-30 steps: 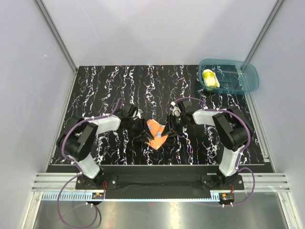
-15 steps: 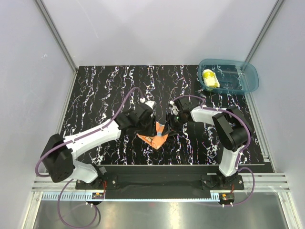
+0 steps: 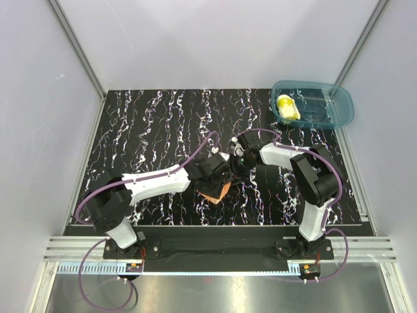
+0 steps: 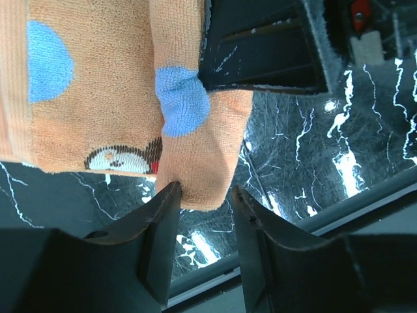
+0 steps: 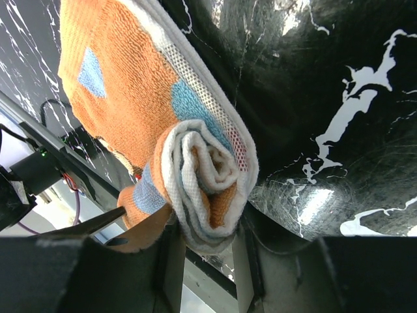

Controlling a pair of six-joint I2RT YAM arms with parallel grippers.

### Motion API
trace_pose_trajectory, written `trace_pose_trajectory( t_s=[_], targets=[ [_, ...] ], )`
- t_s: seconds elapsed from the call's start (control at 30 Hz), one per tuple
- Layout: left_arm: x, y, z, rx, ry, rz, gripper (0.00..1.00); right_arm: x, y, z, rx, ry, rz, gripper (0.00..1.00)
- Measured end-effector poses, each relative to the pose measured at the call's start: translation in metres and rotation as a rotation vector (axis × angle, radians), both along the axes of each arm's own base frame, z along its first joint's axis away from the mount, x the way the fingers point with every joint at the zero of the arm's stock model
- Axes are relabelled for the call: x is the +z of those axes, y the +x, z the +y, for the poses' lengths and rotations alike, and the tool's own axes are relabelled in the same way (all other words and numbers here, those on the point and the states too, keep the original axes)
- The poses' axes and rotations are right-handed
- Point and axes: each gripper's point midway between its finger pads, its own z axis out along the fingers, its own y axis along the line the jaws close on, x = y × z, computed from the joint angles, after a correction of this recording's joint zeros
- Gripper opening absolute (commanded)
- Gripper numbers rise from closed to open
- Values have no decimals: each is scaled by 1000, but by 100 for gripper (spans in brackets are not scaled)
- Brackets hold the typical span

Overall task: Roll the towels
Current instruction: Roll the towel

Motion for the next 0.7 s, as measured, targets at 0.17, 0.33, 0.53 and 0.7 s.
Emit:
trace_pose_trajectory(
  t_s=[0.17,0.33,0.53,0.7],
  targets=[
    [-7,2,-2,-9,12,-1,43,0,0,0,3,0,-1,36],
    [-17,5,-1,-18,45,-9,50,-1,0,0,5,-2,0,37],
    [-23,8,-2,-39,57,-26,51,-1,2,1,9,-4,5,37],
    [-33,6,-4,-70,70,-49,51,-2,4,2,15,-8,12,39]
  ],
)
